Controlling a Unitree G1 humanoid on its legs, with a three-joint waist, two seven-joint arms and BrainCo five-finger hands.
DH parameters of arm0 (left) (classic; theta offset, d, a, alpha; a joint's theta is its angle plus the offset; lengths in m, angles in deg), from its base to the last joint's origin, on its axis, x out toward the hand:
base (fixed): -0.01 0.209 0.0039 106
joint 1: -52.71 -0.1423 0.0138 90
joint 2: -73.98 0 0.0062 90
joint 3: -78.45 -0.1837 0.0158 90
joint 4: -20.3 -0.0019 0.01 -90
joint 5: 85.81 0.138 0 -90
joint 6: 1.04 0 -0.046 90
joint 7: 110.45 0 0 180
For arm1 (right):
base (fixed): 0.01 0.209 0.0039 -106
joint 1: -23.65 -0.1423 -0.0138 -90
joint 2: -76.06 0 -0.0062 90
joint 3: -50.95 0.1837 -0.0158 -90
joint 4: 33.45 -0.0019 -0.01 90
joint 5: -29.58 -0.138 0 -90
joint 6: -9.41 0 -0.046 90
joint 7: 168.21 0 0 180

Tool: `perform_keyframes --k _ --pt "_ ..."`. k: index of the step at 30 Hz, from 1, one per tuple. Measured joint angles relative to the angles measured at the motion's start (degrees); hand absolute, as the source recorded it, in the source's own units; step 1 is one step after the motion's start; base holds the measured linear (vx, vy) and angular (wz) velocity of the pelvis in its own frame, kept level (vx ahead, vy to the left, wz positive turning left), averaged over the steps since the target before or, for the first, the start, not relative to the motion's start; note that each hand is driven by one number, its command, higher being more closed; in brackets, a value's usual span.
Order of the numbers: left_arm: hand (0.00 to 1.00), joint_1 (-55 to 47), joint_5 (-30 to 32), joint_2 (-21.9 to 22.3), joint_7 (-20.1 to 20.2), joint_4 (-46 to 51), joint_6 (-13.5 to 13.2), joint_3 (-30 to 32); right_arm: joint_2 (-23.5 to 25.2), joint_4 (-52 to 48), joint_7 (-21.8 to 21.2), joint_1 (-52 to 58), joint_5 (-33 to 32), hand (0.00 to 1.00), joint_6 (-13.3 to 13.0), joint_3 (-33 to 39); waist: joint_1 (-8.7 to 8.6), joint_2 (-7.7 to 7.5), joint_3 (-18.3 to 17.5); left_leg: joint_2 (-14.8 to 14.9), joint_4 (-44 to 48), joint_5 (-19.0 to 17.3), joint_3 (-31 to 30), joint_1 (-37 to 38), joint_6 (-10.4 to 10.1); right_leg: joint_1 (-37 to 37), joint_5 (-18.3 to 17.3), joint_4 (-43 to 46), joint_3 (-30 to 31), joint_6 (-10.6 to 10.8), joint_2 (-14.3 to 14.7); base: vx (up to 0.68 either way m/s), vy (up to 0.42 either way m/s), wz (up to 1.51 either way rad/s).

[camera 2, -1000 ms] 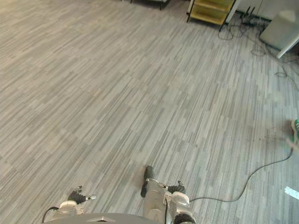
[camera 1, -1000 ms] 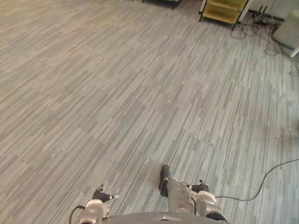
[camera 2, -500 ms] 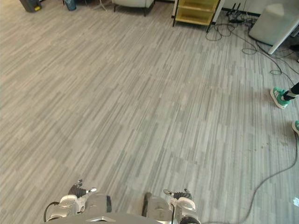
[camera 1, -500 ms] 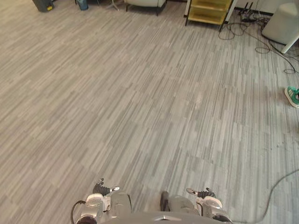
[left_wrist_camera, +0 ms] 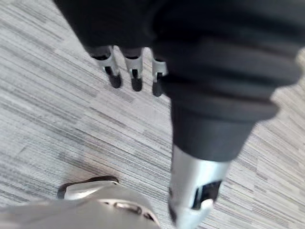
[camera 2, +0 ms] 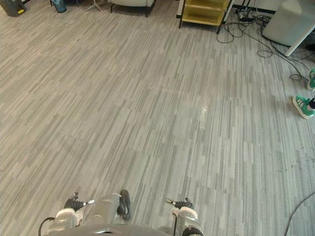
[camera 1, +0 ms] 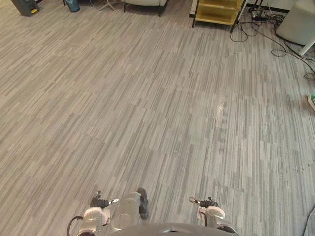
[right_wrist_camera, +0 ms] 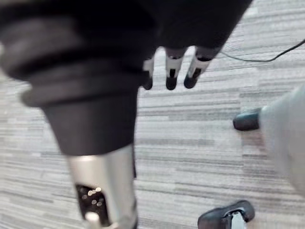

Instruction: Pick up cushions and gather them together orderly.

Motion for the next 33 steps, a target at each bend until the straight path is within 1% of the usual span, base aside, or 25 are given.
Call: perform_keyframes --k 1,2,3,4,6,7,9,11,13,14,15,16,17,18,19,20,21,22,23,24,27,29,31,32,33 --pt "0.0 0.0 0.0 -0.4 0.0 0.0 0.1 -0.3 0.5 -0.2 -0.1 0.5 -0.1 0.0 0.0 0.1 -0.12 -0.64 0.0 -0.5 -0.2 -0.6 0.3 1.2 -0.2 -2.5 1.1 6.4 0.4 2.8 -0.3 0.37 0.113 -0.24" --pt "0.0 -0.9 0.0 -1.1 0.0 0.1 0.3 -1.4 0.8 -2.2 -0.1 1.2 0.1 0.0 0.0 0.3 -0.54 -1.32 -0.3 -0.8 0.2 -1.8 1.4 5.0 1.1 -8.3 4.1 23.5 -0.9 5.8 -0.7 0.31 0.066 -0.13" --pt "0.0 -1.2 0.0 -1.3 0.0 0.1 0.4 -2.0 0.7 -2.4 -0.1 1.4 0.1 0.0 -0.1 0.3 -0.8 -1.39 -0.4 -0.8 0.1 -2.2 1.6 6.4 1.4 -10.0 4.4 27.8 -2.4 5.5 -1.0 0.43 0.072 -0.07" --pt "0.0 -1.0 0.0 -1.5 0.0 0.1 0.5 -2.5 0.5 -2.4 -0.1 1.3 0.2 0.0 -0.1 0.5 -1.39 -1.42 -0.4 -0.8 -1.0 -2.4 1.6 9.8 1.6 -13.9 4.4 34.9 -7.3 2.1 -2.2 0.34 0.041 0.03" --pt "0.0 0.2 0.0 -1.4 -0.1 0.3 0.6 -2.4 0.4 -2.9 -0.1 1.3 0.5 0.0 -0.1 0.6 -1.57 -1.31 -0.4 -0.7 -4.1 -2.4 1.5 13.7 1.7 -17.7 3.5 36.8 -12.2 -4.3 -3.6 0.33 -0.009 -0.01" --pt "0.0 0.4 0.0 -1.3 -0.1 0.3 0.6 -2.4 0.3 -3.3 -0.1 1.3 0.6 0.0 -0.1 0.7 -1.6 -1.26 -0.3 -0.6 -5.4 -2.5 1.3 15.1 1.7 -19.1 2.9 36.3 -13.9 -5.4 -4.1 0.32 -0.071 0.01" --pt "0.0 1.2 -0.1 -0.6 -0.2 0.3 0.6 -2.4 0.5 -4.5 -0.1 1.3 0.7 0.0 -0.1 1.1 -2.7 -1.11 -0.2 0.4 -9.1 -3.3 0.5 19.2 0.6 -22.8 1.0 29.0 -18.5 -7.5 -4.5 0.31 -0.123 0.05" --pt "0.0 1.4 -0.2 0.5 -0.2 0.2 0.6 -2.4 0.2 -4.4 -0.1 0.7 0.7 0.0 -0.1 1.1 -3.17 -0.89 0.0 1.4 -11.0 -3.8 0.8 22.0 -0.3 -24.0 0.5 15.8 -20.1 -8.0 -3.7 0.32 -0.185 -0.05" --pt "0.0 2.1 -0.1 1.1 -0.1 -0.4 0.4 -3.5 0.3 -4.1 -0.2 0.5 0.5 0.0 0.0 1.1 -4.15 -1.15 0.2 2.3 -13.2 -5.0 0.4 24.7 -2.5 -23.5 7.6 -14.5 -16.5 -6.5 -1.3 0.41 -0.266 0.1" --pt "0.0 2.1 0.0 1.4 -0.1 -1.1 0.4 -3.6 0.2 -3.9 -0.3 0.4 0.4 0.0 0.0 1.2 -4.43 -1.37 0.3 2.1 -13.8 -5.6 0.1 26.0 -3.6 -23.2 11.0 -22.6 -14.1 -5.5 -1.1 0.45 -0.295 0.2" --pt "0.0 2.1 0.0 1.3 -0.1 -1.2 0.4 -3.6 0.2 -3.9 -0.5 0.3 0.3 0.0 0.0 1.2 -4.69 -1.51 0.5 2.1 -14.2 -6.0 -0.5 26.8 -4.3 -23.0 11.8 -24.9 -12.9 -5.1 -1.3 0.49 -0.329 0.35" --pt "0.0 2.3 0.0 1.3 -0.1 -2.9 0.4 -3.5 -0.7 -3.4 -1.4 -0.3 0.0 0.0 -0.1 1.6 -5.47 -0.72 0.9 3.3 -15.2 -8.1 -4.5 30.2 -4.1 -22.7 17.3 -22.4 -11.4 -4.0 -0.7 0.5 -0.329 0.36" --pt "0.0 2.5 0.0 1.5 -0.1 -3.4 0.4 -3.5 -1.3 -3.1 -1.4 -0.7 0.1 0.0 -0.1 1.7 -5.44 -0.09 0.9 3.8 -15.0 -8.1 -6.2 30.3 -3.7 -23.4 17.3 -20.0 -11.6 -4.0 -0.1 0.49 -0.348 0.35" --pt "0.0 2.7 0.1 1.8 0.0 -3.8 0.3 -3.4 -2.4 -2.2 -1.6 -1.2 0.2 0.0 -0.1 1.9 -5.24 0.79 0.7 4.7 -14.1 -7.8 -9.4 30.3 -3.2 -25.2 17.2 -15.2 -11.8 -4.2 0.7 0.48 -0.348 0.11" --pt "0.0 2.6 0.4 2.3 0.0 -4.0 0.3 -3.4 -3.6 -2.0 -1.7 -1.4 0.3 0.0 -0.1 2.9 -4.8 2.61 0.5 6.5 -10.7 -7.7 -12.4 29.7 -3.3 -26.5 15.0 -10.1 -12.5 -6.9 1.7 0.58 -0.42 0.12" --pt "0.0 2.4 0.5 3.1 0.0 -4.2 0.1 -2.8 -4.3 -1.4 -1.9 -1.1 0.5 0.0 0.0 4.1 -4.58 3.97 0.1 8.5 -3.7 -6.9 -14.8 26.6 -4.0 -26.1 12.5 -8.6 -14.1 -7.6 2.9 0.48 -0.333 0.16" --pt "0.0 2.3 0.5 3.2 0.1 -4.2 -0.1 -2.4 -4.3 -1.0 -1.9 -1.1 0.6 0.0 0.0 4.7 -4.73 4.37 -0.1 9.1 0.8 -5.9 -16.0 24.3 -4.2 -25.6 11.6 -8.5 -15.0 -8.1 3.2 0.46 -0.302 0.39" --pt "0.0 2.4 0.5 3.3 0.3 -3.9 -0.1 -1.9 -4.4 0.2 -1.9 -1.1 0.5 0.0 0.2 5.9 -5.31 4.74 0.2 10.4 11.9 -0.8 -18.5 18.5 -5.2 -23.1 10.0 -9.0 -16.8 -8.8 3.7 0.45 -0.256 0.43" --pt "0.0 2.4 0.4 3.3 0.4 -3.1 -0.2 -1.7 -4.8 0.2 -2.0 -0.4 0.4 0.0 0.3 5.5 -5.3 5.19 0.7 12.3 21.3 7.9 -18.8 14.6 -5.2 -19.4 8.8 -10.8 -18.1 -9.7 5.1 0.55 -0.256 0.35" --pt "0.0 2.4 0.5 2.9 0.8 -2.8 -0.4 -2.0 -5.1 0.6 -2.0 0.6 0.1 0.0 0.3 4.1 -4.52 4.93 1.2 14.7 28.9 9.5 -17.0 11.7 -4.8 -15.6 7.5 -12.5 -18.3 -10.6 6.4 0.56 -0.207 0.11" --pt "0.0 2.3 0.0 2.6 1.1 -1.1 -0.7 -2.6 -5.3 2.1 -1.8 1.3 -0.2 0.0 0.3 2.7 -4.0 4.5 1.6 15.6 37.4 3.5 -10.6 4.7 -3.8 -8.0 5.8 -16.1 -18.4 -11.7 7.0 0.44 -0.096 0.0" --pt "0.0 2.4 -0.2 2.6 1.1 -0.4 -0.8 -3.4 -5.3 2.3 -1.5 1.3 -1.3 0.0 0.3 2.9 -3.64 4.67 1.6 14.7 34.4 0.4 -8.3 1.9 -4.6 -4.9 6.2 -17.7 -18.3 -11.2 6.8 0.39 0.004 -0.1" --pt "0.0 2.5 -0.6 2.5 1.0 0.3 -0.8 -4.8 -4.7 2.3 -1.2 1.2 -1.8 0.0 0.2 3.5 -3.17 4.46 1.7 10.9 18.8 -2.0 -7.9 0.5 -6.0 -1.0 6.1 -19.9 -17.9 -10.5 5.5 0.34 0.09 -0.13" --pt "0.0 2.6 -0.6 2.5 1.0 0.3 -0.8 -5.3 -4.6 2.3 -1.2 1.3 -1.9 0.0 0.2 3.8 -3.2 4.38 1.8 9.5 12.5 -1.5 -8.2 0.9 -6.4 -0.1 6.0 -20.3 -17.8 -9.7 4.9 0.3 0.143 -0.1" --pt "0.0 2.4 -0.6 2.8 1.0 0.1 -0.8 -6.8 -4.5 2.3 -1.1 1.5 -2.2 0.0 0.1 4.7 -3.27 5.3 1.3 7.6 -1.3 5.5 -9.7 2.5 -7.5 0.8 5.3 -20.6 -17.4 -7.8 5.0 0.22 0.135 -0.1"
